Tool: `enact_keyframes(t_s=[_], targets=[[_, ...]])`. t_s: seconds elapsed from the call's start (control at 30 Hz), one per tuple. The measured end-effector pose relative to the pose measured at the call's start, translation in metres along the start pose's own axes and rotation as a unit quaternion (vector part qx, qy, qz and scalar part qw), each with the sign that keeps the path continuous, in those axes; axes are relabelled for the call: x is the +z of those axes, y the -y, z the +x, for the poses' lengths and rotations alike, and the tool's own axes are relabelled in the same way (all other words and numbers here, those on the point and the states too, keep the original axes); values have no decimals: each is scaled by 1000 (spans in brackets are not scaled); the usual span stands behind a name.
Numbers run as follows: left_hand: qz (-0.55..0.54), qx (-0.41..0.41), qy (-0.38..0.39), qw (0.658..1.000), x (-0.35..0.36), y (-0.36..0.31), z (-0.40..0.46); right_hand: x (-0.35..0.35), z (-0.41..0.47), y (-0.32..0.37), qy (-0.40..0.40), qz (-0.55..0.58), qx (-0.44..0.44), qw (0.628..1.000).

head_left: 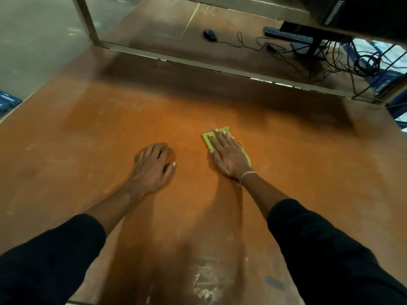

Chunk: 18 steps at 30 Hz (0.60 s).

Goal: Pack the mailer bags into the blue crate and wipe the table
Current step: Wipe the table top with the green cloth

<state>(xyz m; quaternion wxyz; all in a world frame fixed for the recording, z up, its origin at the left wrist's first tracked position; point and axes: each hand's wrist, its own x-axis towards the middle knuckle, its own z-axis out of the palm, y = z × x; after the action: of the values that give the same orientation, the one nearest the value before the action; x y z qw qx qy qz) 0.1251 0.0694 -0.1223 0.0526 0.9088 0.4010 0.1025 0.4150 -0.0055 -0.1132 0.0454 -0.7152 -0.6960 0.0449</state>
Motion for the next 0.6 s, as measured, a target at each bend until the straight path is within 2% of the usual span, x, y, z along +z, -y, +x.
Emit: enact_keyframes(t_s=[0.07,0.17,0.23,0.3,0.33,0.4,0.47,0.53,0.6], targets=[[0,-1,2,1000,0,-1,0,-3,8,-23,-11,-2,47,999],[-3,-10,-5,1000,2,-2,0,-6,25,-60,-40,-23,247,968],[-4,-12,-10,1000,4,-2,1,-10,40,-66,-35,-15,319,947],[-5,-14,-10,1000,4,-3,2,-10,52,-56,-26,-14,300,953],[-4,-13,-11,1000,4,-3,1,-9,57,-50,-20,-12,255,967],[1,-10,-19,1000,4,-3,1,-7,61,-34,-11,-10,116,993],[3,-8,-16,1000,3,-2,2,-5,58,-27,-2,-8,4,1000],[1,-9,-10,1000,3,-1,1,-6,54,-34,1,-12,-9,1000],[2,-9,-12,1000,2,-1,0,-7,51,-48,-17,-18,83,996]])
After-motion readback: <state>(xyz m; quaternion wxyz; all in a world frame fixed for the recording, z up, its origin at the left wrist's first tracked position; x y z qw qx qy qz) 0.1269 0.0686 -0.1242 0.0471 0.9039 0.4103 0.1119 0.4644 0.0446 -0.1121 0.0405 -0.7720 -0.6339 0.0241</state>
